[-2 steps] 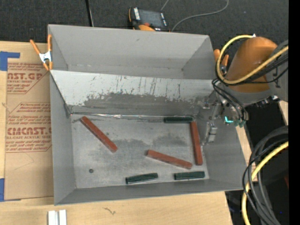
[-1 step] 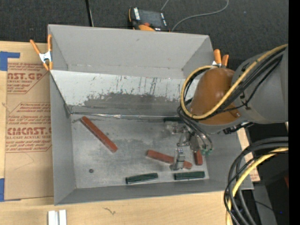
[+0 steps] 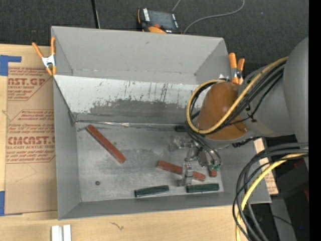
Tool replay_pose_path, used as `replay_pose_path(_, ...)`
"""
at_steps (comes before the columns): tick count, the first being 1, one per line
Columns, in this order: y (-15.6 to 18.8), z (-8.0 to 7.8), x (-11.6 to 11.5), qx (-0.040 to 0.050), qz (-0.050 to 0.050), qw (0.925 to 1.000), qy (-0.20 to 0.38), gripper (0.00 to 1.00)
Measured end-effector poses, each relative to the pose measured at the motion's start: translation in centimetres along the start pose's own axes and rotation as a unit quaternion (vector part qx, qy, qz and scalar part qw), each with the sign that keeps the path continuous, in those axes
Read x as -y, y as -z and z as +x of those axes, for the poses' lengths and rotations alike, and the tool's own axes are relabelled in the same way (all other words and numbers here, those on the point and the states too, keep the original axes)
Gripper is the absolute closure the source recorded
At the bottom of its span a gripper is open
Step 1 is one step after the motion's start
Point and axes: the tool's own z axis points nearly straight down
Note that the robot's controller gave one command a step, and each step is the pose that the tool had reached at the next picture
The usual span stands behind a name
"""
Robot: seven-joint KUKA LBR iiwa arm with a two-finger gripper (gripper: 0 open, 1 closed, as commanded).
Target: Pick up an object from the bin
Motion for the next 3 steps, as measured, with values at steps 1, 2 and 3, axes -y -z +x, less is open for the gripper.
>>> replay_pose_path(1, 0.3, -0.1, 0.0, 0.0026, 0.000, 1.0000, 0.000, 1.00)
replay_pose_path(2, 13.2, -0.9, -2.4, 0.0063, 0.001, 0.9951, 0.099, 1.00)
replay_pose_path(3, 20.3, -0.7, -6.6, 0.0056, 0.001, 0.9564, 0.292, 1.00)
